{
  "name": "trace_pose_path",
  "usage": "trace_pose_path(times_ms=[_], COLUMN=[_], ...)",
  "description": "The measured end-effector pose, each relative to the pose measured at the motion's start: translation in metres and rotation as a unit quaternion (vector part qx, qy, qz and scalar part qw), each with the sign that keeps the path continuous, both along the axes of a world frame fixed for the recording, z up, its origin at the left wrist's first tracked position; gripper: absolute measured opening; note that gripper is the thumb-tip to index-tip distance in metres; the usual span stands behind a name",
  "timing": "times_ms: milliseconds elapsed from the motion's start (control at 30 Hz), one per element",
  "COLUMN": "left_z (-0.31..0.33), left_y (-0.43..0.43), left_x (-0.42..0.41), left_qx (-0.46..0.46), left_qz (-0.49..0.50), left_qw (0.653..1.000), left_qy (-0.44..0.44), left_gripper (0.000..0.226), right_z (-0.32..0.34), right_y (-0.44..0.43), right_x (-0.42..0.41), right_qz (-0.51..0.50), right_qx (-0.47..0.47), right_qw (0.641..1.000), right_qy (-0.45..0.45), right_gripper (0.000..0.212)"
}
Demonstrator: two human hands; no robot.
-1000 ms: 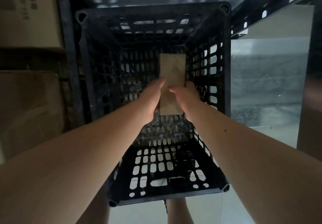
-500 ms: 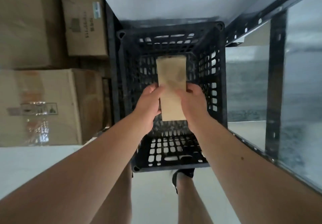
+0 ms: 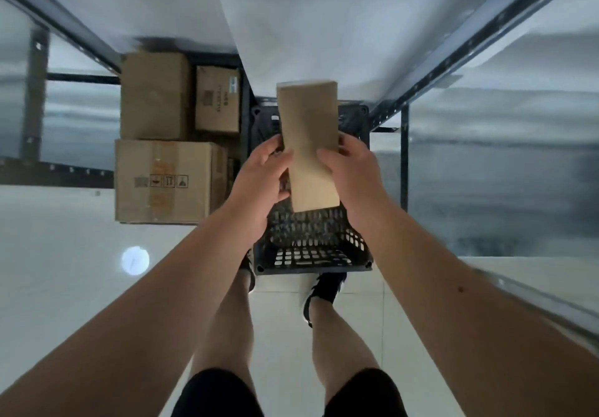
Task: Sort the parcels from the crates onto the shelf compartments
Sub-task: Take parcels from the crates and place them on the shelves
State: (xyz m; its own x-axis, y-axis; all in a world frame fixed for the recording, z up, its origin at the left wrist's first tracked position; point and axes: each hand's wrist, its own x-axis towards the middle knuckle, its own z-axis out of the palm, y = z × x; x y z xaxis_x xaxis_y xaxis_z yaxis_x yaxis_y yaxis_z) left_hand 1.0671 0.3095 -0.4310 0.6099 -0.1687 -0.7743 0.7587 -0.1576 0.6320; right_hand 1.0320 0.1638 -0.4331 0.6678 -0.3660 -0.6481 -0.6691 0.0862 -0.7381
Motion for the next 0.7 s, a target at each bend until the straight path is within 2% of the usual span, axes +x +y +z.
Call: trace_pose_path(times_ms=[167, 233, 333, 500, 633, 700], left_z=[0.106, 0.147, 0.205, 0.282, 0.325, 0.351], left_y=[0.010, 0.018, 0.030, 0.046, 0.068, 0.080], left_x=[-0.029, -0.045, -0.070, -0.103, -0.114, -0.117], left_qx=[0.023, 0.020, 0.003, -0.039, -0.051, -0.053], left_qz=[0.034, 0.034, 0.025, 0.028, 0.030, 0.029], left_qw=[0.998, 0.998, 0.997, 0.992, 0.986, 0.984], left_qy=[-0.046, -0.055, -0.077, -0.118, -0.154, -0.165], left_gripper=[0.045, 0.043, 0.023, 0.021, 0.025, 0.016], right_z=[0.103, 0.142, 0.194, 0.268, 0.321, 0.347], right_y=[0.017, 0.022, 0.030, 0.046, 0.069, 0.081], right_x=[-0.028, -0.042, -0.067, -0.099, -0.118, -0.127], right_qz=[-0.017, -0.014, -0.024, -0.028, -0.038, -0.048], right_qx=[-0.003, 0.008, 0.026, 0.023, -0.001, -0.010], right_qw=[0.999, 0.998, 0.996, 0.991, 0.985, 0.981], right_qy=[-0.046, -0.061, -0.083, -0.128, -0.168, -0.187], right_gripper=[0.040, 0.032, 0.030, 0.031, 0.047, 0.051])
